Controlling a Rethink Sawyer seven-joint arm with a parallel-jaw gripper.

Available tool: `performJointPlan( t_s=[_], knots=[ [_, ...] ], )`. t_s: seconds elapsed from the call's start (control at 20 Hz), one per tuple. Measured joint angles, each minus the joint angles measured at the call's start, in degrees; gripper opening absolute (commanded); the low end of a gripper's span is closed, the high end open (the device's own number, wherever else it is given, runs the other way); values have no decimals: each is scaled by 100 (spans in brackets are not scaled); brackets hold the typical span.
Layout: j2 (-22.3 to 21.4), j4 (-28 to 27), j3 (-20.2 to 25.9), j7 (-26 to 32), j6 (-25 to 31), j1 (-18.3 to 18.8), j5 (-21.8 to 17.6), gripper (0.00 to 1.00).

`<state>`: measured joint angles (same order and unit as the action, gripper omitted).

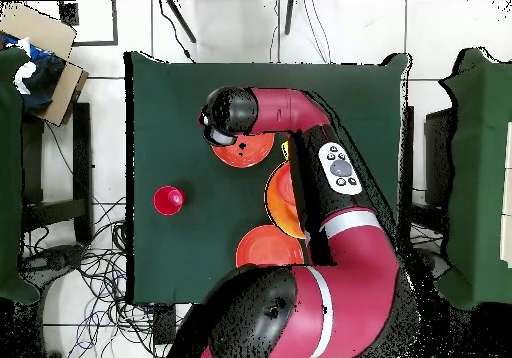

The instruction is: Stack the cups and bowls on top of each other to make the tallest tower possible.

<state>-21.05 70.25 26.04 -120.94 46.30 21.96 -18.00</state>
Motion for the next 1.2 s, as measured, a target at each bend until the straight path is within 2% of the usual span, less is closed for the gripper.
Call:
performJointPlan(
  t_s=[1.2],
  knots=[
    [283, -1, -3, 0, -58, -39, -43, 100]
  ],
)
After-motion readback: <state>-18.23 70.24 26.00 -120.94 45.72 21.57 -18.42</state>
